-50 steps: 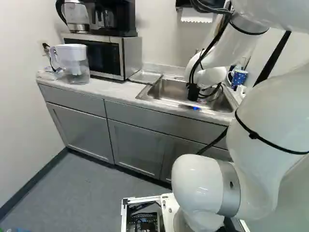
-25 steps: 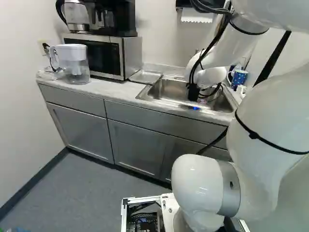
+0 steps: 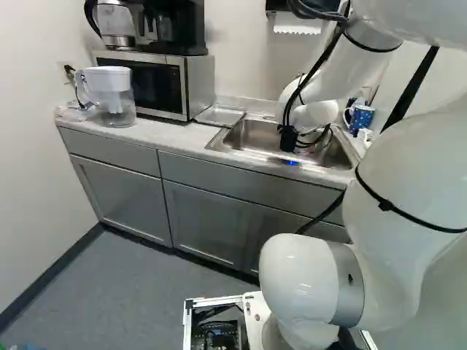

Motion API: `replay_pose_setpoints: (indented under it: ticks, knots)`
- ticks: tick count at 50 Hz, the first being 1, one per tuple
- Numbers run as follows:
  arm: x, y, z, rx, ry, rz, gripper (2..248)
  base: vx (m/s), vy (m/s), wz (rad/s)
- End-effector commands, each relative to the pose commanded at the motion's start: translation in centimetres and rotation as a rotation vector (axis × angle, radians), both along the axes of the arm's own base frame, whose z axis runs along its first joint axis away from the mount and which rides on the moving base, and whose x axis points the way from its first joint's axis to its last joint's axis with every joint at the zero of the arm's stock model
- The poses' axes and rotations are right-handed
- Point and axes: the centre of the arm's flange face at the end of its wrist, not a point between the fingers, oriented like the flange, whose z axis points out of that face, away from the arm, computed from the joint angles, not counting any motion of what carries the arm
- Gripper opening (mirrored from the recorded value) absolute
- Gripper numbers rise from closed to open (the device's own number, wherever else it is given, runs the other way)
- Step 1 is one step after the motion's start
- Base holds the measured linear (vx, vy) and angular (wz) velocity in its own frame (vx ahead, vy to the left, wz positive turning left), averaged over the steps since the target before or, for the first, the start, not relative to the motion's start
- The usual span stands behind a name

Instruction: Rinse the cup and place it in the tray

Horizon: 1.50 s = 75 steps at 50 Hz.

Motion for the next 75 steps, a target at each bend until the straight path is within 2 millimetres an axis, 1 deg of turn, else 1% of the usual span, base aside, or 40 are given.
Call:
replay_pose_setpoints:
  ticks: [18,36,48,60,75]
  knots:
    - [0.9,2.7,0.2,-0.001,-0.004,0.062,121,0.0,0.0,0.0]
    - [1.5,5.4,2.0,-0.01,-0.042,0.125,121,0.0,0.0,0.0]
    - [2.3,7.0,3.3,-0.015,-0.07,0.162,121,0.0,0.0,0.0]
    - [3.2,7.9,4.7,-0.02,-0.096,0.182,121,0.0,0.0,0.0]
    - [2.9,7.9,6.3,-0.027,-0.13,0.182,121,0.0,0.0,0.0]
